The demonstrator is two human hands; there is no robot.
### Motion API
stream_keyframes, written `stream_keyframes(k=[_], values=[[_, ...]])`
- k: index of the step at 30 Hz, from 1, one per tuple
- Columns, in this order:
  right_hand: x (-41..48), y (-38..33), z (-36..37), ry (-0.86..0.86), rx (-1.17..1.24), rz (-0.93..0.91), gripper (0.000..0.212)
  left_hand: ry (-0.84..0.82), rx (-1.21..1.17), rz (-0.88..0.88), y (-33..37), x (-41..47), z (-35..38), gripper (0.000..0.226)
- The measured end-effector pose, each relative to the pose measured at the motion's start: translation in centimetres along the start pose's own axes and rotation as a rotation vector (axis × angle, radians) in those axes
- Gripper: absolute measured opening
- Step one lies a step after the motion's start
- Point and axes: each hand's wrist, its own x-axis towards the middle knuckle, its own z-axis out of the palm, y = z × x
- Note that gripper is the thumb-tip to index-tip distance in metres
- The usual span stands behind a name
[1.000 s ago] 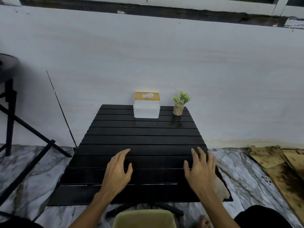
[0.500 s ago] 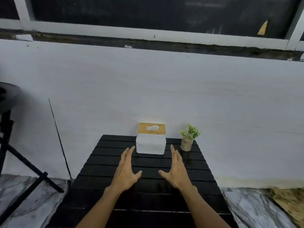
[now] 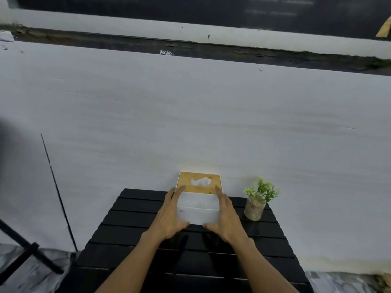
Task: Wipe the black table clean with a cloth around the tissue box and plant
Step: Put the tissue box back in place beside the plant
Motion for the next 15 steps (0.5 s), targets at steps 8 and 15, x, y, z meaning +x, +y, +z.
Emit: stream_keyframes(k=[8, 15], values=[[-0.1, -0.1, 1.0, 0.057, 0.106, -0.05, 0.104, 0.107, 0.029, 0.003, -0.1, 0.6, 1.2, 0.079], [-1.8, -1.1, 0.5, 0.167, 0.116, -0.166, 0.091, 0.241, 0.028, 0.124, 0.3, -1.3, 0.5, 0.079]])
